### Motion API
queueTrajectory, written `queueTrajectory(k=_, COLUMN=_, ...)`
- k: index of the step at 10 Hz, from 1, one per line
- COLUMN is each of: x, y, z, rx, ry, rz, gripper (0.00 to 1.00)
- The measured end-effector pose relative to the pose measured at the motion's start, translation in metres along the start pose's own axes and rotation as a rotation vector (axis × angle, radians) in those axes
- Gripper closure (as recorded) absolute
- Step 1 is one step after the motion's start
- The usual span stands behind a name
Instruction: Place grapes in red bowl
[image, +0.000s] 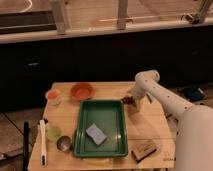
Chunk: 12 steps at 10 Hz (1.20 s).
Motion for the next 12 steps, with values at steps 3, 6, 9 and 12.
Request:
queueTrajectory(k=3, x=-0.0003, y=-0.0017, z=0.0012, rx=0.002, ry=-0.003, rz=-0.001, gripper=0.26)
queueTrajectory(k=6, x=-0.0005, y=-0.0009, z=0.0009, rx=-0.001, ry=-0.006, rz=-0.002, gripper=0.26)
queueTrajectory(k=9, x=-0.0006, y=-0.001, z=0.0001, rx=-0.001, ry=-0.006, rz=-0.003, gripper=0.41)
queueTrajectory(k=12, x=-0.0007, y=-0.0018, z=-0.0038, rx=0.001, ry=-0.006, rz=-0.002, gripper=0.74)
